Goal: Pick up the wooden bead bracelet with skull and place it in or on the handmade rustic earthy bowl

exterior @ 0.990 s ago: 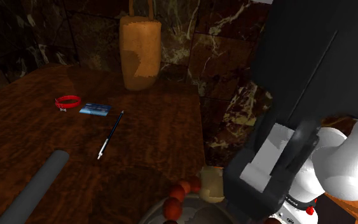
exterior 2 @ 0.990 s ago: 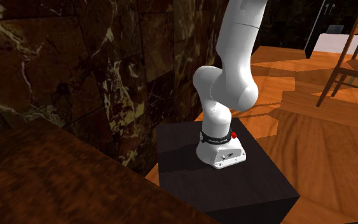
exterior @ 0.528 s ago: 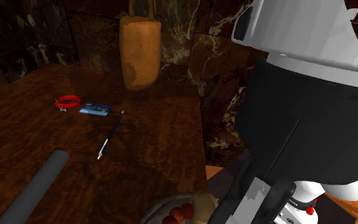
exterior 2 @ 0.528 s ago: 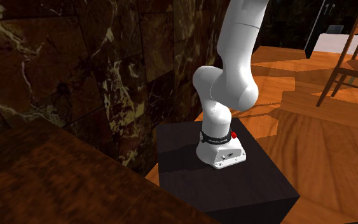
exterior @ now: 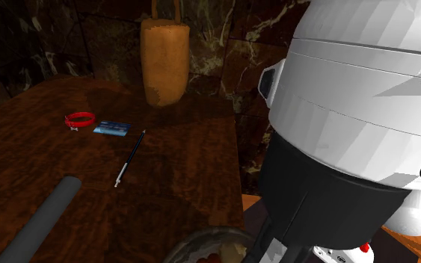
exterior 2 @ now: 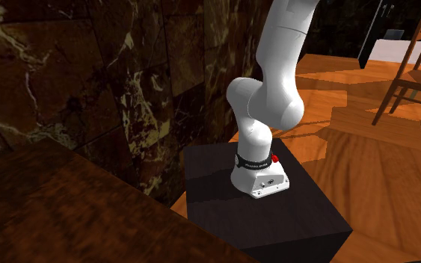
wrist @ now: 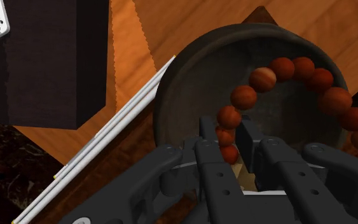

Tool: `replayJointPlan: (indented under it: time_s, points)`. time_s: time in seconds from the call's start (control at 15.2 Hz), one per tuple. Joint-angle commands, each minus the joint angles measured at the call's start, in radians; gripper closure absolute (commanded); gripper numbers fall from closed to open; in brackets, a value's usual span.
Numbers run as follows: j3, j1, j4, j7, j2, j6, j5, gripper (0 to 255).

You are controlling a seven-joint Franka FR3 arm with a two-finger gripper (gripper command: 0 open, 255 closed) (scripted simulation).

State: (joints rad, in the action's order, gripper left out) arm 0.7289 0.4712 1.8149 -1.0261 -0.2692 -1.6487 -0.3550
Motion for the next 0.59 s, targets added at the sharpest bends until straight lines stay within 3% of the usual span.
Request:
replayJointPlan:
  time_s: [0.0, 0.33, 0.4, 0.53]
  points:
    - [0.0, 0.0, 0.006, 0.001, -0.001, -0.005, -0.001, 255]
    - [0.0, 0.0, 0.006, 0.001, -0.001, -0.005, -0.001, 255]
    - [0.0, 0.0, 0.006, 0.001, -0.001, -0.005, -0.001, 0]
    - [0.0, 0.0, 0.006, 0.001, -0.001, -0.005, -0.001, 0]
